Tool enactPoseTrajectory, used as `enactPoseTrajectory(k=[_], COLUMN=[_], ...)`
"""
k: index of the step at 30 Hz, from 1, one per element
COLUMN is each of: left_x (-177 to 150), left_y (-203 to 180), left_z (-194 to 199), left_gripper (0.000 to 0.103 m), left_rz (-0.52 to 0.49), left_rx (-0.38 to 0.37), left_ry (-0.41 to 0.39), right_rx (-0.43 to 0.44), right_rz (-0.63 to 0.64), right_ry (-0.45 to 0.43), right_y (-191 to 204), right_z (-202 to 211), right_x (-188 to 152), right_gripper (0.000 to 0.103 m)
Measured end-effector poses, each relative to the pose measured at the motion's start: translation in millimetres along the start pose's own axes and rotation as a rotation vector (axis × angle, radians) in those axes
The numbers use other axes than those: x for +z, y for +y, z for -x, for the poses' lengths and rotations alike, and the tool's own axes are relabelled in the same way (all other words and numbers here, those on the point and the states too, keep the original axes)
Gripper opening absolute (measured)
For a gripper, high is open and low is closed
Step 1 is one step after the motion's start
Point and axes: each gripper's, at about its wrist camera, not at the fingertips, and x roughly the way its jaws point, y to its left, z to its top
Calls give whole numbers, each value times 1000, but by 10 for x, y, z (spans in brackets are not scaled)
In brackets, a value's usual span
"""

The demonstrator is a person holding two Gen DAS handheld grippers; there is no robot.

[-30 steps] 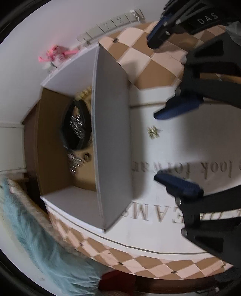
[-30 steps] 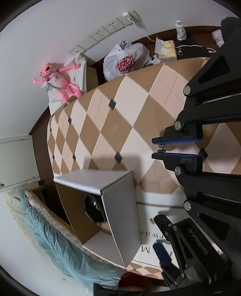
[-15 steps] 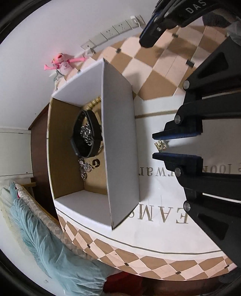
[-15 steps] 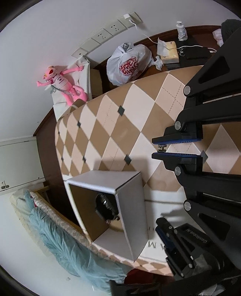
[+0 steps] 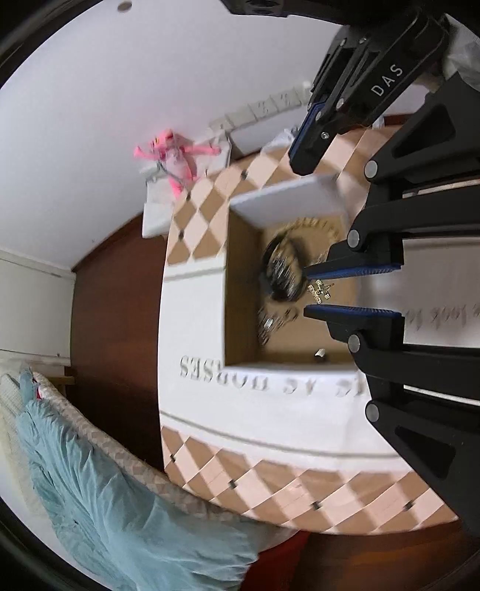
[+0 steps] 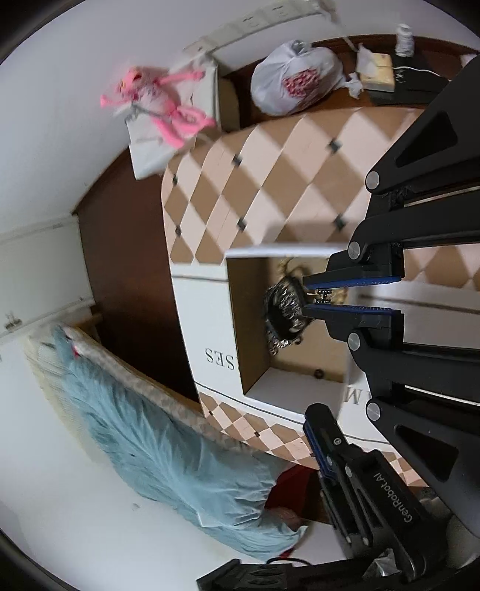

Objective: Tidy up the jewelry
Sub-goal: 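Carry both gold earrings into the white box and open both tools, then withdraw both tools from the box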

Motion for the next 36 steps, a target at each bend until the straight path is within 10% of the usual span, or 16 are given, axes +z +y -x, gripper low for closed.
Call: enactPoseTrajectory(k=[8, 12, 17, 20, 25, 36], left_x=[277, 339, 381, 353, 189, -105], left_y=[168, 191, 302, 355, 404, 341], left_z=[-261, -241, -197, -181, -126, -11], left_gripper=[15, 69, 75, 97, 99, 99], left_rz=[22, 12, 48, 57, 55, 41], left_rx=[79, 118, 139, 170, 239, 276], left_ry=[99, 84, 84, 89, 70, 65], right_rx=[-85, -79, -113, -132, -234, -311], right_rz=[41, 35, 51, 63, 98, 83], right_ry=[241, 255, 242, 227, 202, 181], right_y=[34, 0, 27, 66, 116, 57], right_z=[-543, -529, -444, -353, -263, -133], right_x=[296, 334, 381, 389, 273, 1], right_gripper=[15, 48, 48, 54, 90, 97])
